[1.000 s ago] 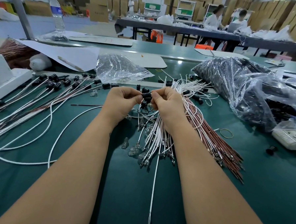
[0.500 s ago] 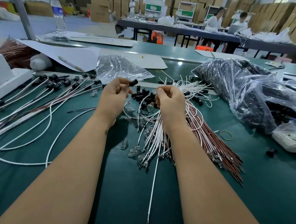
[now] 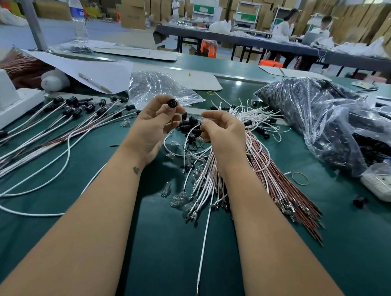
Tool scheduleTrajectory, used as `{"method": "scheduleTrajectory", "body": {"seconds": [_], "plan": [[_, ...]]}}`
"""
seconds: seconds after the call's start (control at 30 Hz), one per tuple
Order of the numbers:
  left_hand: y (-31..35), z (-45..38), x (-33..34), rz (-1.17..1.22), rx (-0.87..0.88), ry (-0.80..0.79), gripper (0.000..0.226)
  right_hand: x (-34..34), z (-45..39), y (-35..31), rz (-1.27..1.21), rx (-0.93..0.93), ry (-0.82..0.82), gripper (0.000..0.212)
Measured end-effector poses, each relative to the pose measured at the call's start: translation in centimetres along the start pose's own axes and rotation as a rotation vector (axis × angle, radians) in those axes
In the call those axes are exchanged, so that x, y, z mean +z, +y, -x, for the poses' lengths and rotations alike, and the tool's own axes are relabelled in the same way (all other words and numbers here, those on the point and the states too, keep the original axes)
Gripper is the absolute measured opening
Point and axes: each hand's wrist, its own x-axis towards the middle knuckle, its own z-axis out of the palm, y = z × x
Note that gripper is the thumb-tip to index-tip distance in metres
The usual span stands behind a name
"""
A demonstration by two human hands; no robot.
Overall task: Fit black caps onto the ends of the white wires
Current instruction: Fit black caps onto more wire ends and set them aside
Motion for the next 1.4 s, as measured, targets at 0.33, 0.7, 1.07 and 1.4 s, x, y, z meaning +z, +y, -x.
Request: {"method": "scheduleTrajectory", "body": {"seconds": [0.33,0.7,1.07,1.4], "plan": [[-1.2,-0.2,0.3,-0.614,-0.023,0.056,0.017,-0.3,-0.2,-0.2,-0.162,0.036,0.044,0.011],[-1.4,-0.1,0.3,-0.695,0.042,0.082,0.020,-0.4,-0.4,0.1,-0.132,0.038,0.062,0.017],[-1.5,-0.1,0.4,-0.714,0.058,0.064,0.016,-0.5,-0.5,0.3,-0.043,0.014,0.043,0.019],[-1.3,0.1,0.6,-0.760,0.090,0.010,0.013,-0.4,-0.5,0.5,0.013,0.000,0.022,0.018]]}}
